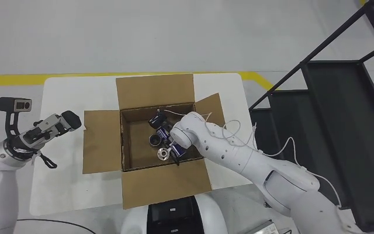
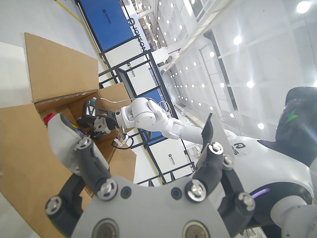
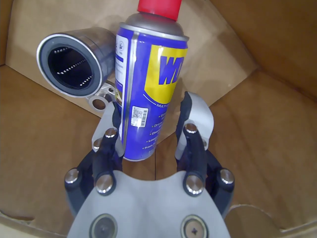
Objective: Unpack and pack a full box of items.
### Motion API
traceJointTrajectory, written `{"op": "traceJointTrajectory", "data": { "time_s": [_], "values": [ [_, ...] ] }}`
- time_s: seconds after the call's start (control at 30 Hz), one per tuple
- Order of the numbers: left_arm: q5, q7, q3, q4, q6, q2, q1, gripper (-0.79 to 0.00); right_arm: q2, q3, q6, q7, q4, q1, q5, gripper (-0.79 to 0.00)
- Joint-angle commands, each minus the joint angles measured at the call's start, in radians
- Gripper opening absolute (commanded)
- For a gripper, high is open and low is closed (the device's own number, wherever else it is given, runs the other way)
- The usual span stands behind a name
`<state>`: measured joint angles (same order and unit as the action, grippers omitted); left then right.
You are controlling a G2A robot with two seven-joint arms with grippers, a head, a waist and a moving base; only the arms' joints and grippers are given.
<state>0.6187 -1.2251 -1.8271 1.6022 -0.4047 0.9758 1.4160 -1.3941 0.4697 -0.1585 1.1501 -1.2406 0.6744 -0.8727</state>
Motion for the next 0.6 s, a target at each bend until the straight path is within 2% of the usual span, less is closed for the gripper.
{"op": "traceJointTrajectory", "data": {
  "time_s": [0.0, 0.07, 0.13, 0.27, 0.37, 0.47, 0.5, 0.53, 0.57],
  "values": [
    [0.000, 0.000, 0.000, 0.000, 0.000, 0.000, 0.000, 0.000, -0.008, 0.000, 0.002, -0.002, 0.017, -0.004, 0.003, -0.317],
    [0.000, 0.000, 0.000, 0.000, 0.000, 0.000, 0.000, 0.000, -0.016, -0.002, 0.004, -0.004, 0.034, -0.008, 0.003, -0.363],
    [0.000, 0.000, 0.000, 0.000, 0.000, 0.000, 0.000, 0.000, -0.024, -0.004, 0.004, -0.001, 0.051, -0.013, 0.002, -0.351],
    [0.000, 0.000, 0.000, 0.000, 0.000, 0.000, 0.000, 0.000, -0.040, -0.006, 0.006, -0.003, 0.078, -0.020, 0.002, -0.249],
    [0.000, 0.000, 0.000, 0.000, 0.000, 0.000, 0.000, 0.000, -0.050, -0.004, 0.010, -0.008, 0.099, -0.024, 0.006, -0.256],
    [0.000, 0.000, 0.000, 0.000, 0.000, 0.000, 0.000, 0.000, -0.060, -0.003, 0.014, -0.009, 0.116, -0.027, 0.009, -0.489],
    [0.000, 0.000, 0.000, 0.000, 0.000, 0.000, 0.000, 0.000, -0.063, -0.002, 0.014, -0.010, 0.120, -0.028, 0.009, -0.603],
    [0.000, 0.000, 0.000, 0.000, 0.000, 0.000, 0.000, 0.000, -0.065, 0.000, 0.016, -0.009, 0.124, -0.029, 0.008, -0.770],
    [0.000, 0.000, 0.000, 0.000, 0.000, 0.000, 0.000, 0.000, -0.068, 0.002, 0.018, -0.009, 0.127, -0.030, 0.008, -0.785]
  ]
}}
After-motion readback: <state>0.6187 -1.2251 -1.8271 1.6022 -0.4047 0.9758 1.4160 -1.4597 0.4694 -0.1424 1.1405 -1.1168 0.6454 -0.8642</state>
